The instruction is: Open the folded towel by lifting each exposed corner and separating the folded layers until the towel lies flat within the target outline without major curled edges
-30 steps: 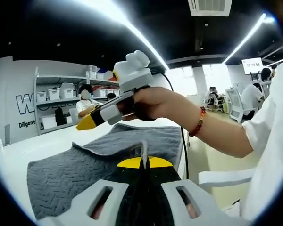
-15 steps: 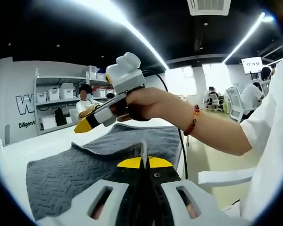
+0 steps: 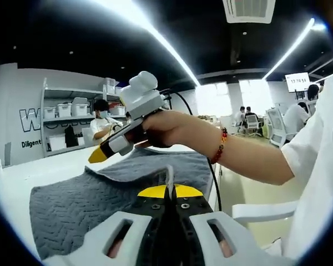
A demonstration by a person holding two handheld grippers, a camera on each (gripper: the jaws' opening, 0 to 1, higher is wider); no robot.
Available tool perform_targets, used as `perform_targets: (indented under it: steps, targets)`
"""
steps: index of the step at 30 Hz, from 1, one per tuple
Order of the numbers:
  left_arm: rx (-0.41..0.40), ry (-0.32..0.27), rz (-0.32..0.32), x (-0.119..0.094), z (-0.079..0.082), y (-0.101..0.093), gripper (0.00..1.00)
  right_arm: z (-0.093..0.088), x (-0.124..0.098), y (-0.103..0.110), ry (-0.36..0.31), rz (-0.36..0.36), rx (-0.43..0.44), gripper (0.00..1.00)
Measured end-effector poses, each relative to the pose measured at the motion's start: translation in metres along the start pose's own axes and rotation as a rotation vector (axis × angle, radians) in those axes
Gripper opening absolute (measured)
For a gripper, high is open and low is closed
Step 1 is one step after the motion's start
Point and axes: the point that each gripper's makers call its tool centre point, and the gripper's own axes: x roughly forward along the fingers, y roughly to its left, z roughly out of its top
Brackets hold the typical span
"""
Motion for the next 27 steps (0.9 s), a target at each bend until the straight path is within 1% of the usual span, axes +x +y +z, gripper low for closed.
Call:
perform_targets:
  steps: [2,9,11,19,25,27]
  targets:
    - [0.001,0.002,-0.001,0.000,0.000,0.000,0.01,-0.004,0.003,-0.002,0.010,0.003,0.016,0.26]
    - [0.004,0.003,-0.005,0.001,0.000,-0.001,0.01,-0.015,0.013,-0.010,0.041,-0.007,0.034,0.25]
    - [0.006,0.003,-0.004,0.002,0.000,-0.001,0.01,-0.019,0.015,-0.012,0.049,-0.018,0.042,0.25]
    - [0.007,0.005,-0.010,0.002,-0.001,-0.002,0.01,-0.026,0.028,-0.016,0.074,-0.029,0.054,0.25]
    - [0.009,0.000,-0.006,0.001,0.001,-0.001,0.01,-0.031,0.035,-0.018,0.074,-0.029,0.077,0.25]
    - [0.009,0.000,-0.006,0.000,0.001,0.000,0.01,-0.033,0.036,-0.020,0.075,-0.043,0.077,0.24]
